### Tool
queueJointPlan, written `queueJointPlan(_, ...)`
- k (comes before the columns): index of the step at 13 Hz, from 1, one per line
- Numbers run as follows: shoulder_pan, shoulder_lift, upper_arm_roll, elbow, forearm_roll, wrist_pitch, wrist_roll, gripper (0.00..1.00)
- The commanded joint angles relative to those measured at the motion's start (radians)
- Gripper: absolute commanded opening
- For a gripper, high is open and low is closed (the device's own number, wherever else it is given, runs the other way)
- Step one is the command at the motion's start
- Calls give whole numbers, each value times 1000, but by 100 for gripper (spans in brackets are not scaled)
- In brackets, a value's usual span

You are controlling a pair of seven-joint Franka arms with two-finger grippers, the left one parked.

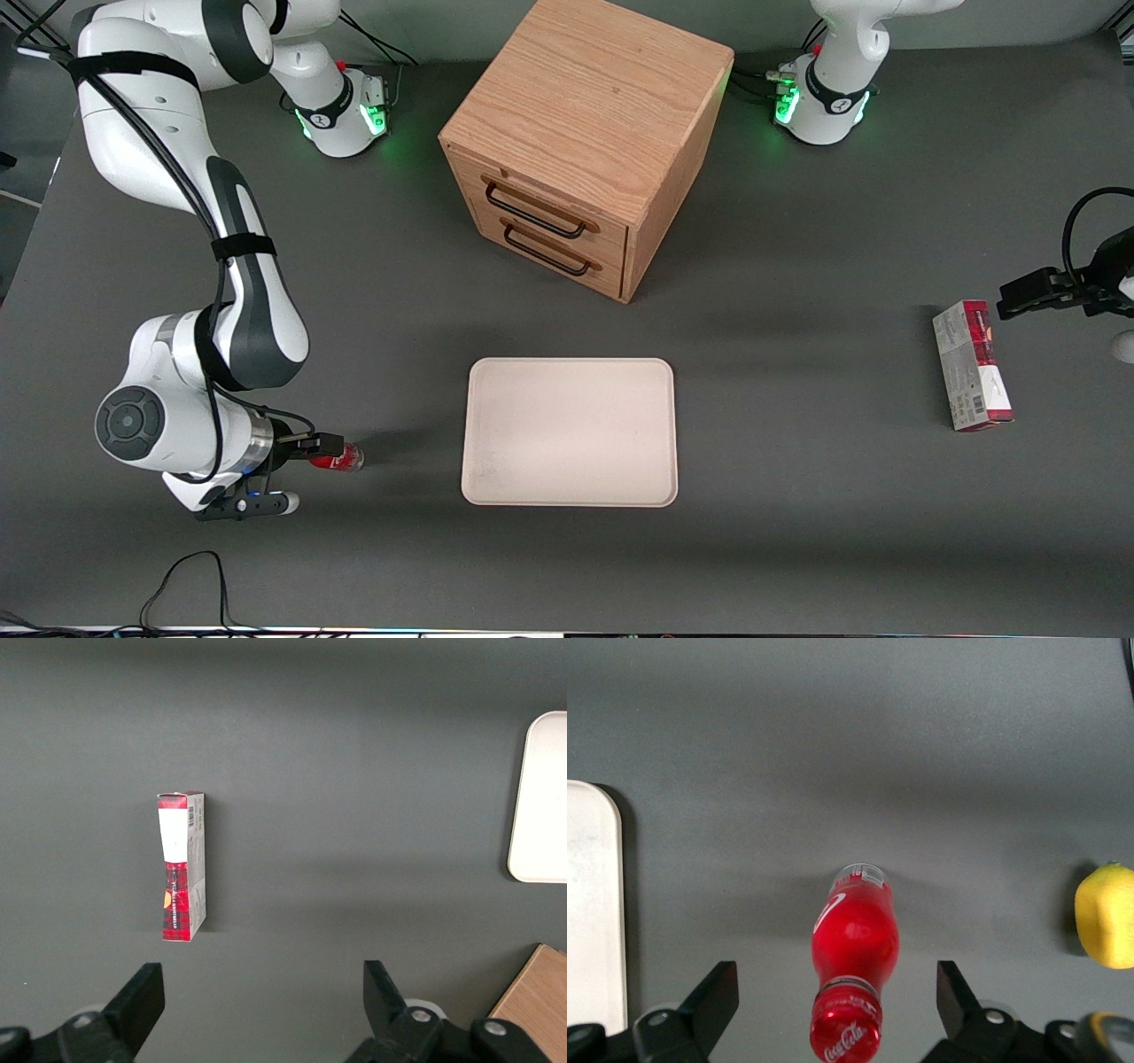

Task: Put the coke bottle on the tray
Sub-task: 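Close the right gripper on the bottle's cap end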

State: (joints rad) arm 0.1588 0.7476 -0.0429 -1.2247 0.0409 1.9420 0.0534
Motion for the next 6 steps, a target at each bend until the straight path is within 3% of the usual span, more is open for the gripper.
queueJointPlan(1, 2, -63, -2, -81, -18, 23, 6, 90)
queueJointPlan(2, 2, -70, -2, -87, -18, 23, -4, 71)
queueJointPlan(4, 1, -80, -5, -104, -18, 25, -32, 22)
queueJointPlan(5, 2, -83, -5, -107, -18, 25, -32, 7)
queueJointPlan(6, 1, -83, -5, -108, -18, 25, -32, 0)
